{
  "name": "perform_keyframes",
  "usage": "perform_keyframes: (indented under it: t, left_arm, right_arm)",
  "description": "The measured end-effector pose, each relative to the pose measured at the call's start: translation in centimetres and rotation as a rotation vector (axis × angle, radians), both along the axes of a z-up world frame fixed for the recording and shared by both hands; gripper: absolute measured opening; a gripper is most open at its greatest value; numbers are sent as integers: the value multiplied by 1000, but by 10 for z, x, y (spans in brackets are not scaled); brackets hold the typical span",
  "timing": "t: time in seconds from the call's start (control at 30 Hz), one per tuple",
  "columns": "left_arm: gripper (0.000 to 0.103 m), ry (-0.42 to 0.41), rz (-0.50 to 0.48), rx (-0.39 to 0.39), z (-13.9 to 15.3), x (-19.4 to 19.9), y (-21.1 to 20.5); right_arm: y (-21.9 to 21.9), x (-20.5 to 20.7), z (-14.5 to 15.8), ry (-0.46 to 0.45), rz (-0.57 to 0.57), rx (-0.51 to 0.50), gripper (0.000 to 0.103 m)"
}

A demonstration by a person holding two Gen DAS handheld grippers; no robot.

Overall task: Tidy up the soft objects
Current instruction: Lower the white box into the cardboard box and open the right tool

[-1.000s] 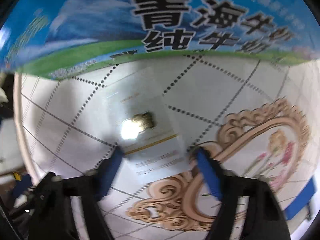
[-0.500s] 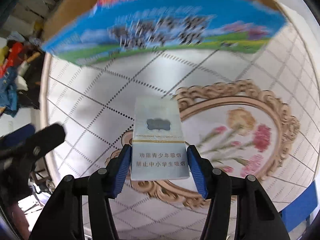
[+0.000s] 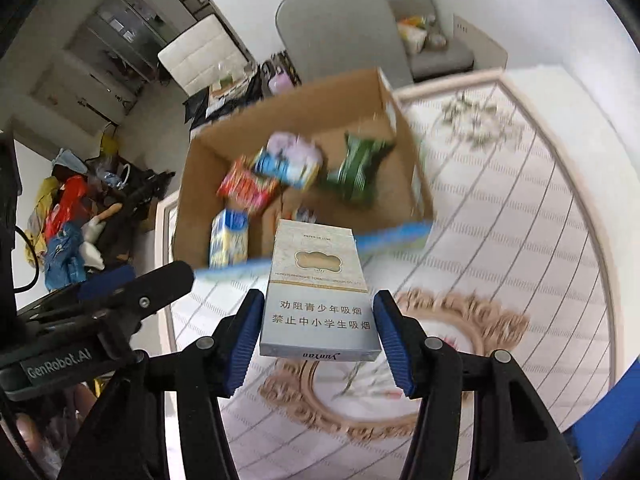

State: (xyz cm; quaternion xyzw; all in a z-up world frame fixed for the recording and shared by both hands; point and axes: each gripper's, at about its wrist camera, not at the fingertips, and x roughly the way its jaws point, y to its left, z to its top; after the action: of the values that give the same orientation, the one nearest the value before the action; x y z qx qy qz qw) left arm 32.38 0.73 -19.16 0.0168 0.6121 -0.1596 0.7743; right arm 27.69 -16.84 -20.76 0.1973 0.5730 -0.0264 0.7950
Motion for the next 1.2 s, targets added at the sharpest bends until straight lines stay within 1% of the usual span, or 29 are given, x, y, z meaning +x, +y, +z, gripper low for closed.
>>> perform_keyframes:
  t: [0.07, 0.13, 0.2, 0.27, 0.4, 0.53, 0.6, 0.7, 0.77, 0.9, 1.03, 1.1, 1.17, 1.2]
  left_arm:
    - [92, 0, 13, 4, -2, 14, -2]
    - [92, 10, 23, 14, -10, 31, -5]
    - [92, 36, 38, 30, -23, 47, -8]
    - [92, 72, 42, 35, -38, 59, -11]
    - [92, 141, 53, 53, -74, 78, -14]
    - [92, 179, 59, 68, -100, 89, -16]
    - [92, 196, 60, 70, -109, 93, -18]
    - [92, 208, 53, 72, -117, 96, -21]
    - [92, 209, 46, 76, -120, 97, -23]
    - [92, 205, 42, 75, -120, 99, -25]
    - [92, 192, 42, 77, -117, 101, -26]
    - [92, 185, 45, 76, -114, 102, -25]
    - [92, 177, 47, 75, -111, 102, -25]
    - [92, 173, 49, 76, -109, 102, -25]
  right_arm:
    - [-7, 18, -3, 0, -11, -2, 59]
    - [-14, 39, -8, 6, -14, -30, 59]
    - [-19, 56, -28, 23, -21, -45, 59]
    - [-24, 74, -46, 61, -24, -51, 59]
    - [-32, 99, -84, 120, -50, -77, 59]
    - [-33, 113, -114, 153, -54, -119, 59]
    - [-31, 116, -124, 167, -46, -140, 59]
    - [-30, 118, -139, 202, -44, -130, 59]
    - [-29, 118, -145, 219, -40, -150, 59]
    - [-29, 119, -149, 238, -19, -149, 59]
    - [-30, 120, -143, 233, -12, -162, 60]
    - [-30, 121, -137, 226, -1, -170, 64]
    - [-29, 123, -132, 215, 5, -182, 64]
    - [-28, 124, -130, 216, 14, -195, 67]
